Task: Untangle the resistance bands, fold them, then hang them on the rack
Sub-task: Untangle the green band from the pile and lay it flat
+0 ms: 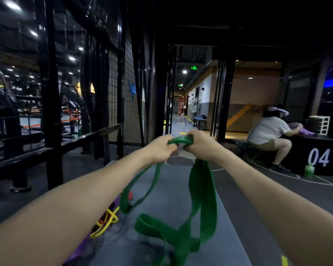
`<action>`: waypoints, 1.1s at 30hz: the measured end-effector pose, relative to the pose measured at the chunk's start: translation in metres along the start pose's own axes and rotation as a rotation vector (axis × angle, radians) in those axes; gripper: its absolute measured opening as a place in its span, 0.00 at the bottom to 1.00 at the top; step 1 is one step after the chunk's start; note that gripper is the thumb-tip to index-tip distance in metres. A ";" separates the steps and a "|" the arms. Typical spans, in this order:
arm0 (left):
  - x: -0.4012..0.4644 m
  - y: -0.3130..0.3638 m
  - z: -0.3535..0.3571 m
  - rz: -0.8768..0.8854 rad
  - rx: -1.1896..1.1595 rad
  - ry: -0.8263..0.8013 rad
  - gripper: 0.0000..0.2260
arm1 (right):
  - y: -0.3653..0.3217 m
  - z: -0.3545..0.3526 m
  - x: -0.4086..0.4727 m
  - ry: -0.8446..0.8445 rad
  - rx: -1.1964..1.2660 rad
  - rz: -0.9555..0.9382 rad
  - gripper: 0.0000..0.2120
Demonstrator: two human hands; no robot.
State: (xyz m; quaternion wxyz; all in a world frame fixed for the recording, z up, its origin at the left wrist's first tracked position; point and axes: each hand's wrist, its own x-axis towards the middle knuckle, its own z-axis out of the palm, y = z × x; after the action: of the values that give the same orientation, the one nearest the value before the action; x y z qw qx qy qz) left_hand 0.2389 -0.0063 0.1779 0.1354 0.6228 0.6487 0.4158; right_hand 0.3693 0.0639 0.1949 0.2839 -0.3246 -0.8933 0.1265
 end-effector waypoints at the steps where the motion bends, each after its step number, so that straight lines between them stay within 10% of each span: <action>1: 0.002 0.004 -0.001 0.013 0.003 0.034 0.04 | 0.002 0.001 -0.002 -0.001 0.063 -0.001 0.08; 7: 0.010 0.038 -0.024 0.081 -0.141 0.191 0.06 | 0.009 0.034 -0.018 0.050 0.569 0.060 0.12; 24: 0.003 0.002 -0.090 -0.248 -0.756 0.609 0.12 | 0.024 -0.005 0.003 0.270 0.380 0.094 0.05; 28: -0.003 -0.029 -0.063 -0.325 -0.678 0.500 0.11 | 0.015 -0.030 0.005 0.343 0.446 0.091 0.09; 31: -0.018 -0.045 -0.042 -0.347 -0.234 0.125 0.01 | 0.016 -0.039 0.003 0.356 0.429 0.104 0.09; 33: -0.026 -0.044 -0.031 -0.343 -0.065 -0.178 0.20 | 0.014 -0.036 0.002 0.301 0.326 0.065 0.08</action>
State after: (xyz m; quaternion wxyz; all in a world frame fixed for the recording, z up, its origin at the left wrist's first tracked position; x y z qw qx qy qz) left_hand 0.1915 -0.0367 0.1573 0.2812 0.5326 0.7171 0.3507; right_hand 0.3968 0.0771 0.2191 0.4585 -0.3181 -0.7978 0.2284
